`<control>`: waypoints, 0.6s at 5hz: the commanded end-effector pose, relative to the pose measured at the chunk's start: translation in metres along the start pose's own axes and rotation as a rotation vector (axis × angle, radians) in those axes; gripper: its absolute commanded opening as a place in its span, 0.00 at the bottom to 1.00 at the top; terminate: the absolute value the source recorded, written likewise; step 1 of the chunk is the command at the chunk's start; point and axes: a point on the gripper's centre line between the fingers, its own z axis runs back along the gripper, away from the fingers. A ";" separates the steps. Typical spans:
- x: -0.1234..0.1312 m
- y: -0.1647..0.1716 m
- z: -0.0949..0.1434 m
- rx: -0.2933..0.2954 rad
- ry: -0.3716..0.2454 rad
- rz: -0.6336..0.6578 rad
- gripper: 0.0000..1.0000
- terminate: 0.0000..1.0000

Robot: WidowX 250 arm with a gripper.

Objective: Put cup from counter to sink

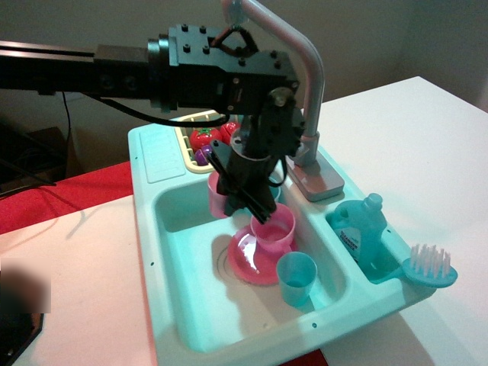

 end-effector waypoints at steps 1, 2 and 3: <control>0.001 0.013 0.005 -0.003 -0.030 0.025 0.00 0.00; 0.002 0.020 0.017 0.011 -0.014 0.017 1.00 0.00; 0.003 0.023 0.025 0.001 0.008 0.033 1.00 0.00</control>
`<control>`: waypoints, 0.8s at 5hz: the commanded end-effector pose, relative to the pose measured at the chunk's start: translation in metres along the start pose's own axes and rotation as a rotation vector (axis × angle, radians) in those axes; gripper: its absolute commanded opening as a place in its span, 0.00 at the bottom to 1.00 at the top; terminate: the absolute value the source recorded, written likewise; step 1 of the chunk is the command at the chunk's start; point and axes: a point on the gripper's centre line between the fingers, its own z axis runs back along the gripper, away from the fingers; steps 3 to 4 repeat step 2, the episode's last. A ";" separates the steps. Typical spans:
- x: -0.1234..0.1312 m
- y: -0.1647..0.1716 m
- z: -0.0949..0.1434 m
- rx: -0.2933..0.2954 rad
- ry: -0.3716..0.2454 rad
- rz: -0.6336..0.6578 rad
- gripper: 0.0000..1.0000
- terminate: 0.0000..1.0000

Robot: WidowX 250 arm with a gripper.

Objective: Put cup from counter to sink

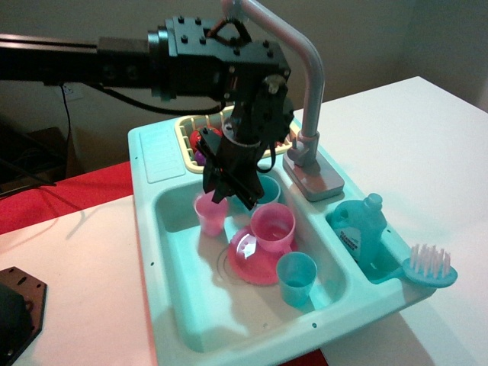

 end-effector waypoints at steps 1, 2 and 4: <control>0.002 0.007 0.025 -0.043 -0.037 0.000 1.00 0.00; 0.001 0.014 0.040 -0.046 -0.056 -0.002 1.00 1.00; 0.001 0.014 0.040 -0.046 -0.056 -0.002 1.00 1.00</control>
